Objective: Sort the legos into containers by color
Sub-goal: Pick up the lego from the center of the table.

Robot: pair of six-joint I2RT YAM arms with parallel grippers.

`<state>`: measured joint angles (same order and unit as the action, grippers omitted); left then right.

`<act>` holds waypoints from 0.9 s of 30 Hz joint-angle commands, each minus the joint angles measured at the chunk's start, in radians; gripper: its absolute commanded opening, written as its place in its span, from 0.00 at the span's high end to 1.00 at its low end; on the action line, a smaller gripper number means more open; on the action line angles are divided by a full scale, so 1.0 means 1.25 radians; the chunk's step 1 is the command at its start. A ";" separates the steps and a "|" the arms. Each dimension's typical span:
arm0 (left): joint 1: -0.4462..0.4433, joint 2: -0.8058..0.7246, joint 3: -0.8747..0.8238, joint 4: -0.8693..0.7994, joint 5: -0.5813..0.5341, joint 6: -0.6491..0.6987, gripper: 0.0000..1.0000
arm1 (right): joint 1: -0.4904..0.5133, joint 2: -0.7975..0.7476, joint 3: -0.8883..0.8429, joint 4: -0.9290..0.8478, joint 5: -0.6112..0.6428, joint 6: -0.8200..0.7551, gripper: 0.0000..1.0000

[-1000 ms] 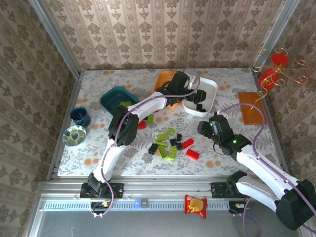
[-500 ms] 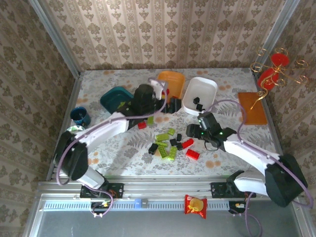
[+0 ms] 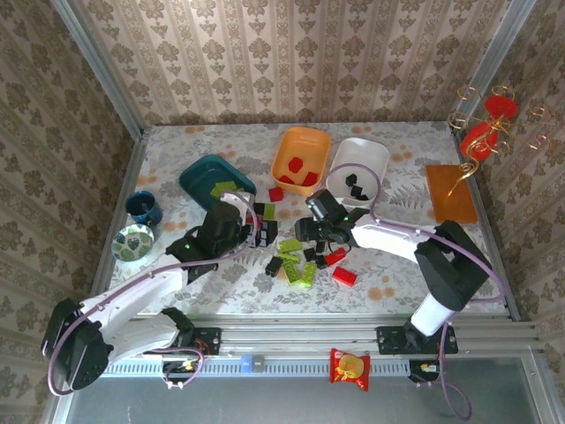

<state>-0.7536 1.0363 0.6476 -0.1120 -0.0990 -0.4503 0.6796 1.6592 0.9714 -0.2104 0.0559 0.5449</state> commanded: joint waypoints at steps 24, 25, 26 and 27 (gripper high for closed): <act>0.048 -0.032 -0.036 -0.033 -0.016 -0.022 0.00 | -0.054 0.059 0.081 -0.166 0.216 -0.008 0.50; 0.049 -0.032 -0.036 -0.033 -0.017 -0.021 0.00 | -0.053 0.047 0.077 -0.146 0.197 -0.018 0.46; 0.050 -0.033 -0.037 -0.033 -0.019 -0.021 0.00 | -0.051 0.033 0.070 -0.119 0.166 -0.029 0.41; 0.051 -0.035 -0.037 -0.032 -0.020 -0.022 0.00 | -0.047 0.021 0.064 -0.093 0.131 -0.040 0.36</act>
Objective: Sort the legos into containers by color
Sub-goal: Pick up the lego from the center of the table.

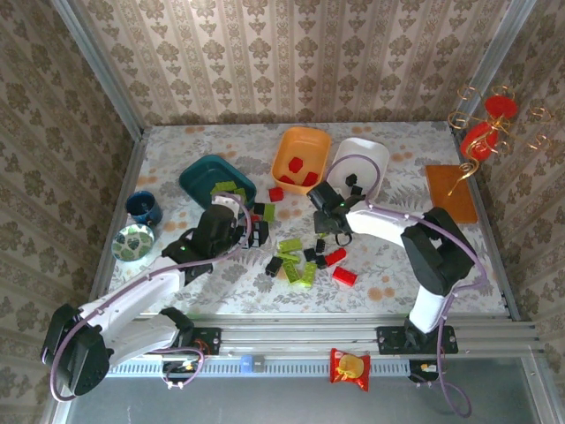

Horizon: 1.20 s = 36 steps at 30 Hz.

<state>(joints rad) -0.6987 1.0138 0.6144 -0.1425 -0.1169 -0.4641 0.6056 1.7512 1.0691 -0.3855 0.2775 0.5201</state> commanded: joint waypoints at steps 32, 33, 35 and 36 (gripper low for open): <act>0.026 -0.034 -0.029 -0.017 0.002 -0.022 0.00 | -0.016 0.048 0.012 0.035 -0.090 -0.014 0.71; 0.026 -0.039 -0.029 -0.020 -0.006 -0.021 0.00 | -0.020 0.035 0.009 0.041 -0.098 -0.019 0.72; 0.026 -0.057 -0.024 -0.040 -0.030 -0.016 0.00 | -0.024 0.001 0.006 0.049 -0.115 -0.030 0.74; 0.026 -0.071 -0.021 -0.055 -0.055 -0.012 0.00 | -0.024 -0.021 0.008 0.054 -0.123 -0.039 0.76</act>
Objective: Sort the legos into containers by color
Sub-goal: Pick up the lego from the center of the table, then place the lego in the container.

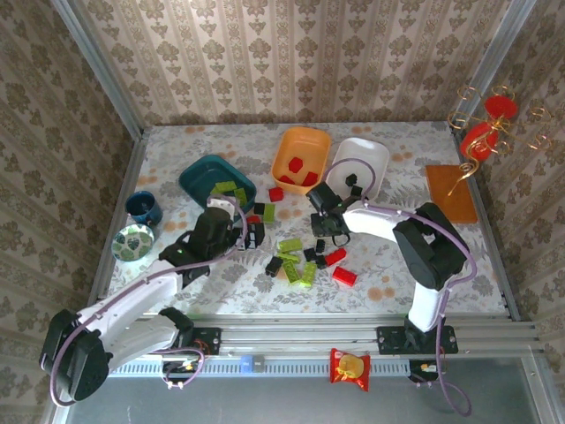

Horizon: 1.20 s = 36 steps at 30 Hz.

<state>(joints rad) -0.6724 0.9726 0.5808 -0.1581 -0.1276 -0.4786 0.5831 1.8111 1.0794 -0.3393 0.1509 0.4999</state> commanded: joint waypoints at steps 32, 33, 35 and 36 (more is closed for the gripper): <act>0.007 -0.224 0.010 -0.221 -0.168 -0.032 0.00 | 0.103 0.558 0.982 0.003 -0.384 0.065 0.41; 0.007 -0.223 0.010 -0.221 -0.167 -0.031 0.00 | 0.103 0.564 1.002 -0.006 -0.386 0.065 0.37; 0.007 -0.223 0.013 -0.218 -0.164 -0.029 0.00 | 0.103 0.553 1.005 -0.006 -0.385 0.062 0.34; 0.007 -0.222 0.013 -0.216 -0.162 -0.026 0.00 | 0.103 0.541 1.000 -0.006 -0.382 0.058 0.33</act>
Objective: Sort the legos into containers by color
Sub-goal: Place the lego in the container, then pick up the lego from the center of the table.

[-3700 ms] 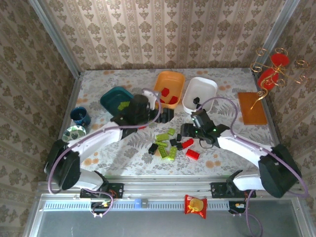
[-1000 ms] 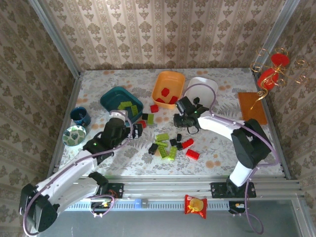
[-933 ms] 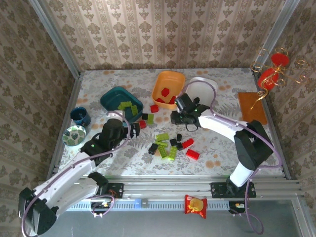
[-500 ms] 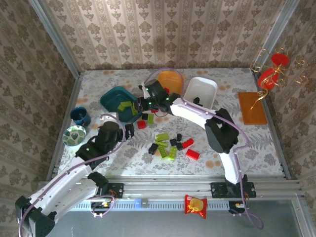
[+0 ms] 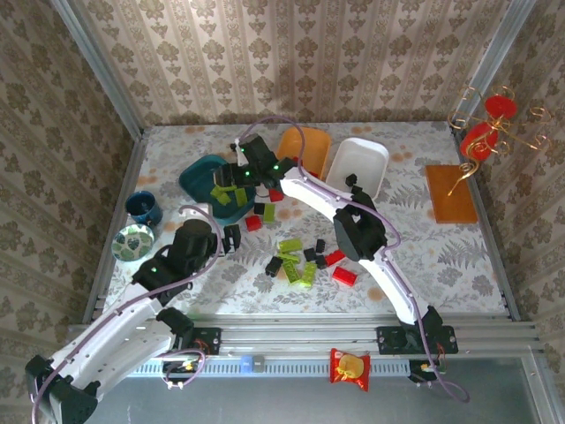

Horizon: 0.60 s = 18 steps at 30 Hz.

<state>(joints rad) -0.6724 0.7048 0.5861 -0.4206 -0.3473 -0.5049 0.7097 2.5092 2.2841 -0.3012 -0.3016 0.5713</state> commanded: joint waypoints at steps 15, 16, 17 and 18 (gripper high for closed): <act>0.017 0.192 0.064 0.103 0.230 0.051 0.01 | -0.019 -0.507 -0.617 0.150 0.126 -0.042 0.33; 0.016 0.224 0.076 0.101 0.252 0.055 0.05 | -0.024 -0.538 -0.661 0.147 0.138 -0.041 0.33; 0.016 0.265 0.095 0.089 0.272 0.059 0.11 | -0.030 -0.571 -0.706 0.140 0.150 -0.041 0.34; 0.016 0.302 0.115 0.076 0.285 0.062 0.16 | -0.037 -0.601 -0.749 0.132 0.160 -0.043 0.34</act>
<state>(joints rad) -0.6582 1.0012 0.6647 -0.3378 -0.1104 -0.4660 0.6868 1.8378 1.4551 -0.1558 -0.1825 0.5415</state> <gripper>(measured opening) 0.871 0.665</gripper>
